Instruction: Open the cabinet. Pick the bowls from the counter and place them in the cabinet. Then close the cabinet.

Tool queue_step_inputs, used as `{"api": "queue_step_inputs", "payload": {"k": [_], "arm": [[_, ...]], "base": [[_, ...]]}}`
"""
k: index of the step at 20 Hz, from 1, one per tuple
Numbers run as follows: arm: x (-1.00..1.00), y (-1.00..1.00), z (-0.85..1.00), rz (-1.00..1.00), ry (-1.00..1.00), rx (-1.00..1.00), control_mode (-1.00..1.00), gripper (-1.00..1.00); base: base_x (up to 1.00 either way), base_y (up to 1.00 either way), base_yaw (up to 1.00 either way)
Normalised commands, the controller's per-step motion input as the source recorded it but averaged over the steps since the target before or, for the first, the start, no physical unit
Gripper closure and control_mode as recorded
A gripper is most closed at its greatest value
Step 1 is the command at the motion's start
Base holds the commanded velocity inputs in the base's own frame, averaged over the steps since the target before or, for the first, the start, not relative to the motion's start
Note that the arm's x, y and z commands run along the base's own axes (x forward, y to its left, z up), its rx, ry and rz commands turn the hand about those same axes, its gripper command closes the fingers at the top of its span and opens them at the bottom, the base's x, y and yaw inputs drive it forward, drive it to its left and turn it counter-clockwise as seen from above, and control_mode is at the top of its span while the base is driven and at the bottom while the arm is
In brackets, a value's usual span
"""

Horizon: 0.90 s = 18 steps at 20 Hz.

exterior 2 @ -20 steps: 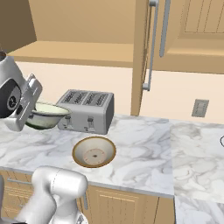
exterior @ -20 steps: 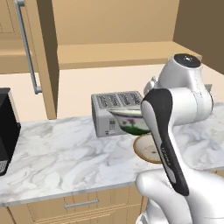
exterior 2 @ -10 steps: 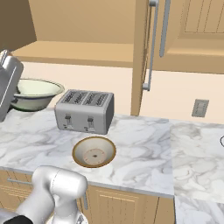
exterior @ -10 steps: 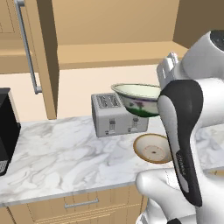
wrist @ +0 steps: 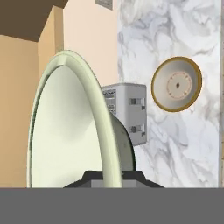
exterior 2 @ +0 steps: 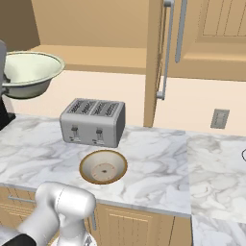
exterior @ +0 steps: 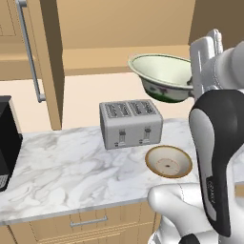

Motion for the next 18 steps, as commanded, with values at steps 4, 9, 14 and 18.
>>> {"api": "queue_step_inputs", "payload": {"k": [4, 9, 14, 18], "arm": [[0.29, -0.09, 0.33, 0.04, -0.01, 0.00, -1.00, 1.00], [0.46, -0.03, 0.07, 0.09, -0.04, 0.00, -1.00, 1.00], [0.33, 0.00, 0.00, 0.10, -0.28, -0.04, -1.00, 1.00], [0.41, 0.00, 0.00, 0.12, -0.32, -0.04, -1.00, 1.00]], "base": [[0.00, 0.00, 0.00], [0.00, 0.00, 0.00], [0.00, 0.00, 0.00], [0.00, 0.00, 0.00]]}}
